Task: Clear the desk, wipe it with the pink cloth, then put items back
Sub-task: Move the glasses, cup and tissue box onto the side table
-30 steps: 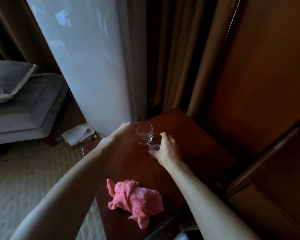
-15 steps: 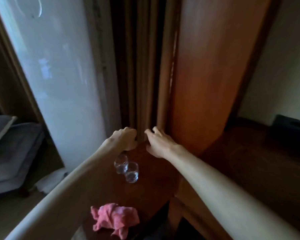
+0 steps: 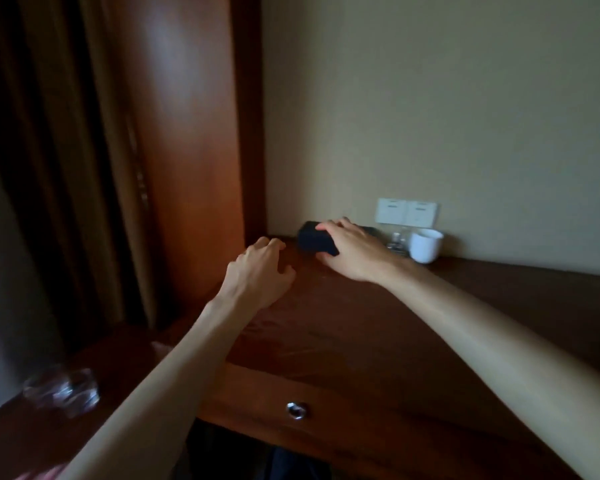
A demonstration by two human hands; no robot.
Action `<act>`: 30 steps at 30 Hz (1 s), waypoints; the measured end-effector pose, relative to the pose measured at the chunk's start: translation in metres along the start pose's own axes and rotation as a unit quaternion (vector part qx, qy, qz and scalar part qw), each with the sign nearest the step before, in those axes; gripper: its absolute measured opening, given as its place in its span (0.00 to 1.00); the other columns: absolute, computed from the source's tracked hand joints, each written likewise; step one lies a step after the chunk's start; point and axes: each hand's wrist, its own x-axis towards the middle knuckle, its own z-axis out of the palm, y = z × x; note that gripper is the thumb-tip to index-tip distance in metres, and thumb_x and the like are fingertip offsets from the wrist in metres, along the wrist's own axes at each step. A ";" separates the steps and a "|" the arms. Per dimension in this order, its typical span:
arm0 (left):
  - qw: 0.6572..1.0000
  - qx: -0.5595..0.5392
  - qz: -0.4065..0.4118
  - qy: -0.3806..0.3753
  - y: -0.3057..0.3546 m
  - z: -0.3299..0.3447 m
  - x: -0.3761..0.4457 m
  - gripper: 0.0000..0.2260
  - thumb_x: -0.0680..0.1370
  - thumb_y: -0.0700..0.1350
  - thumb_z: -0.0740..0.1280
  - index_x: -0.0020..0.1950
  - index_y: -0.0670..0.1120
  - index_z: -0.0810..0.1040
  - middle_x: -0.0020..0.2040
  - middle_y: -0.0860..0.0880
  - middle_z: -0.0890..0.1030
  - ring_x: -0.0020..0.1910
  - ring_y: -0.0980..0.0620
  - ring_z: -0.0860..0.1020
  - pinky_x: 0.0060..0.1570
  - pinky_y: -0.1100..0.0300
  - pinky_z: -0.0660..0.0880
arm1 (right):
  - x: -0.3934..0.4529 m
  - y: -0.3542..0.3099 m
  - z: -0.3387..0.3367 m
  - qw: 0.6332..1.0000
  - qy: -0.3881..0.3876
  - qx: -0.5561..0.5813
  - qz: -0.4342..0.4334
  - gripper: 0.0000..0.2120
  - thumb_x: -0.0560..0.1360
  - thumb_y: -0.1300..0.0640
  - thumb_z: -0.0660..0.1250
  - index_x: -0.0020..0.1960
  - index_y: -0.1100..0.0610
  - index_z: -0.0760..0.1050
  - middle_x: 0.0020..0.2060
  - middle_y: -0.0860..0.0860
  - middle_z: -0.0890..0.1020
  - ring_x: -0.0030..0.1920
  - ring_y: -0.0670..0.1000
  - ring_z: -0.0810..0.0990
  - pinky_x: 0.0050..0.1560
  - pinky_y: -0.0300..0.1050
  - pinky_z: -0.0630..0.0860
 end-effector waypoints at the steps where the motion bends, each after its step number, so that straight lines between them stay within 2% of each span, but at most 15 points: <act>1: 1.000 -0.010 0.014 -0.006 0.020 0.011 0.006 0.25 0.77 0.55 0.65 0.74 0.52 0.71 0.67 0.51 0.75 0.61 0.44 0.78 0.55 0.47 0.77 | -0.010 0.028 -0.006 1.000 0.011 -0.003 0.020 0.28 0.80 0.46 0.67 0.76 0.49 0.64 0.68 0.53 0.71 0.68 0.56 0.73 0.63 0.54 0.73; 6: 0.996 -0.048 0.065 -0.033 0.099 0.068 0.059 0.24 0.79 0.55 0.65 0.75 0.51 0.70 0.69 0.50 0.74 0.66 0.44 0.75 0.58 0.47 0.74 | -0.030 0.161 -0.011 0.990 0.013 -0.006 0.143 0.27 0.78 0.49 0.70 0.74 0.50 0.69 0.70 0.54 0.72 0.71 0.57 0.72 0.68 0.55 0.71; 10: 0.992 -0.072 0.077 -0.074 0.132 0.118 0.112 0.23 0.79 0.55 0.66 0.74 0.50 0.71 0.68 0.49 0.75 0.64 0.44 0.77 0.59 0.46 0.76 | -0.008 0.247 0.003 0.975 0.006 -0.001 0.221 0.28 0.77 0.49 0.71 0.75 0.52 0.68 0.72 0.54 0.71 0.72 0.57 0.71 0.66 0.49 0.71; 14: 0.989 -0.073 0.077 -0.105 0.142 0.171 0.157 0.21 0.80 0.55 0.65 0.71 0.50 0.72 0.65 0.48 0.75 0.62 0.45 0.77 0.57 0.45 0.77 | 0.043 0.310 0.035 0.965 0.004 0.008 0.264 0.37 0.74 0.44 0.74 0.77 0.53 0.64 0.72 0.56 0.71 0.73 0.57 0.67 0.68 0.50 0.68; 18: 0.986 -0.090 0.047 -0.130 0.138 0.220 0.193 0.21 0.79 0.58 0.65 0.68 0.51 0.73 0.64 0.50 0.74 0.61 0.45 0.77 0.58 0.46 0.76 | 0.101 0.348 0.067 0.933 0.056 0.073 0.347 0.50 0.67 0.37 0.78 0.78 0.55 0.58 0.69 0.60 0.69 0.71 0.61 0.69 0.68 0.54 0.70; 21: 0.980 -0.136 0.018 -0.143 0.136 0.254 0.218 0.23 0.78 0.60 0.67 0.68 0.51 0.73 0.62 0.50 0.75 0.60 0.46 0.77 0.58 0.45 0.77 | 0.127 0.364 0.086 0.920 0.101 0.104 0.365 0.59 0.64 0.34 0.78 0.80 0.57 0.50 0.70 0.61 0.67 0.71 0.62 0.68 0.68 0.55 0.71; 23: 0.975 -0.171 -0.005 -0.140 0.139 0.273 0.235 0.24 0.77 0.59 0.69 0.69 0.49 0.73 0.62 0.49 0.75 0.60 0.46 0.77 0.59 0.46 0.77 | 0.133 0.371 0.099 0.922 0.107 0.095 0.360 0.59 0.65 0.34 0.77 0.81 0.57 0.48 0.72 0.60 0.65 0.73 0.62 0.67 0.67 0.55 0.70; 27: 0.968 -0.208 -0.035 -0.135 0.156 0.310 0.275 0.25 0.77 0.55 0.71 0.68 0.43 0.70 0.63 0.44 0.72 0.62 0.42 0.75 0.58 0.49 0.73 | 0.132 0.385 0.115 0.926 0.132 0.074 0.344 0.49 0.67 0.36 0.77 0.76 0.57 0.59 0.69 0.57 0.68 0.68 0.62 0.73 0.60 0.54 0.75; 30: 0.967 -0.211 -0.051 -0.136 0.169 0.336 0.303 0.33 0.76 0.55 0.73 0.70 0.39 0.65 0.66 0.41 0.69 0.66 0.39 0.72 0.61 0.47 0.71 | 0.130 0.392 0.117 0.933 0.135 0.073 0.326 0.44 0.69 0.39 0.77 0.74 0.59 0.63 0.67 0.56 0.69 0.66 0.62 0.74 0.58 0.52 0.74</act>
